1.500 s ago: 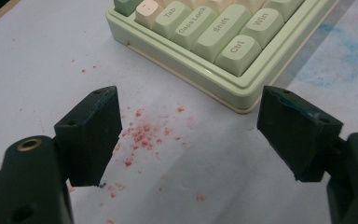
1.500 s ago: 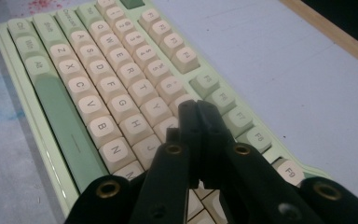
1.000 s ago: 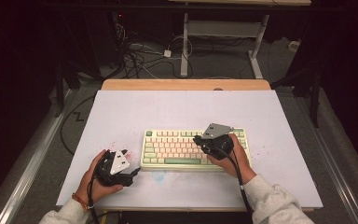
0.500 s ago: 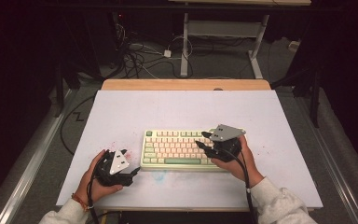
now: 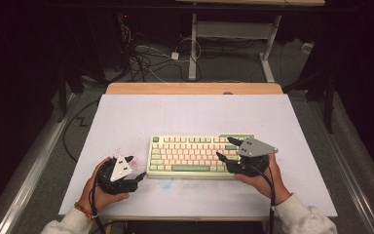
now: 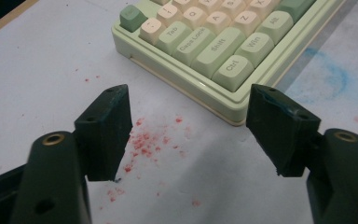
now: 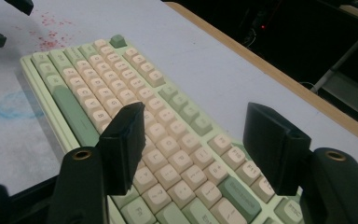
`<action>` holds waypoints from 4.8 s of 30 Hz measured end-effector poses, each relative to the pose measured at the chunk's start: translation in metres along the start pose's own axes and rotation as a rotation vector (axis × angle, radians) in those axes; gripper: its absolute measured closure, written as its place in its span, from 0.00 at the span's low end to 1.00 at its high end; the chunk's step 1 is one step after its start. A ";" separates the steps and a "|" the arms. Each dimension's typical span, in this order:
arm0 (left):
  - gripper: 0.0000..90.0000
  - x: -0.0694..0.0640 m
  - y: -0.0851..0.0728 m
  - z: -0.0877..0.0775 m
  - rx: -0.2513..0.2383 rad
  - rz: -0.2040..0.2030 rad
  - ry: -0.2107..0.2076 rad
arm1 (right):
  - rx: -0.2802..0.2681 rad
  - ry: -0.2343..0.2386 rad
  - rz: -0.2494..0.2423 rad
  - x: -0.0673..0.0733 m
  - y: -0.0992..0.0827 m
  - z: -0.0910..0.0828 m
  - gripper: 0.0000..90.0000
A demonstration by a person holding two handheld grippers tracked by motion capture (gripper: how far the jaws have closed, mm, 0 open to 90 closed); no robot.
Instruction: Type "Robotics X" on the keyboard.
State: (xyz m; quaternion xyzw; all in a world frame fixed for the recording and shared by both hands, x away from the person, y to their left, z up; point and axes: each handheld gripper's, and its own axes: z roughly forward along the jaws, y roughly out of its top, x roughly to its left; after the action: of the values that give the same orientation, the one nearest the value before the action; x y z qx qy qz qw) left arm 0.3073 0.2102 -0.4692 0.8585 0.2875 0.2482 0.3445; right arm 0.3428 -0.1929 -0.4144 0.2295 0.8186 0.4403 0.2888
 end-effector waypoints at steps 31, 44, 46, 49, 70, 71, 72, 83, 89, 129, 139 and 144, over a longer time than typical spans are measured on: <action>0.98 0.001 0.017 0.003 0.063 -0.006 -0.095 | 0.025 -0.111 0.066 -0.001 -0.059 -0.046 0.31; 0.98 -0.010 0.045 0.021 0.060 0.034 -0.151 | 0.051 -0.097 0.045 0.006 -0.062 -0.042 0.30; 0.98 -0.011 0.049 0.024 0.056 0.039 -0.156 | 0.053 -0.096 0.045 0.007 -0.062 -0.042 0.30; 0.98 -0.013 0.055 0.028 0.046 0.033 -0.167 | 0.054 -0.097 0.046 0.007 -0.062 -0.042 0.30; 0.98 -0.022 0.095 0.063 0.080 0.109 -0.233 | 0.070 -0.090 0.034 0.011 -0.065 -0.041 0.30; 0.98 -0.023 0.096 0.065 0.088 0.116 -0.236 | 0.070 -0.089 0.033 0.010 -0.066 -0.041 0.30; 0.98 -0.023 0.097 0.067 0.092 0.117 -0.240 | 0.070 -0.090 0.032 0.010 -0.066 -0.041 0.30; 0.97 -0.026 0.101 0.080 0.127 0.128 -0.260 | 0.078 -0.088 0.023 0.010 -0.066 -0.040 0.30; 0.97 -0.024 0.101 0.081 0.127 0.122 -0.245 | 0.080 -0.088 0.023 0.011 -0.066 -0.039 0.31; 0.72 -0.015 0.095 0.056 0.050 0.144 -0.120 | 0.089 -0.088 0.010 0.012 -0.065 -0.039 0.31; 0.46 -0.010 0.086 0.041 -0.029 0.135 -0.044 | 0.093 -0.089 0.014 0.011 -0.066 -0.039 0.31; 0.37 -0.007 0.078 0.036 -0.044 0.133 -0.018 | 0.094 -0.087 0.015 0.011 -0.066 -0.039 0.31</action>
State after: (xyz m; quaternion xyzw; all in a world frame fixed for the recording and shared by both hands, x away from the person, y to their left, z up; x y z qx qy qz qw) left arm 0.3497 0.1432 -0.4363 0.8702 0.2210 0.2691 0.3485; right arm 0.3005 -0.2420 -0.4562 0.2678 0.8232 0.3933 0.3097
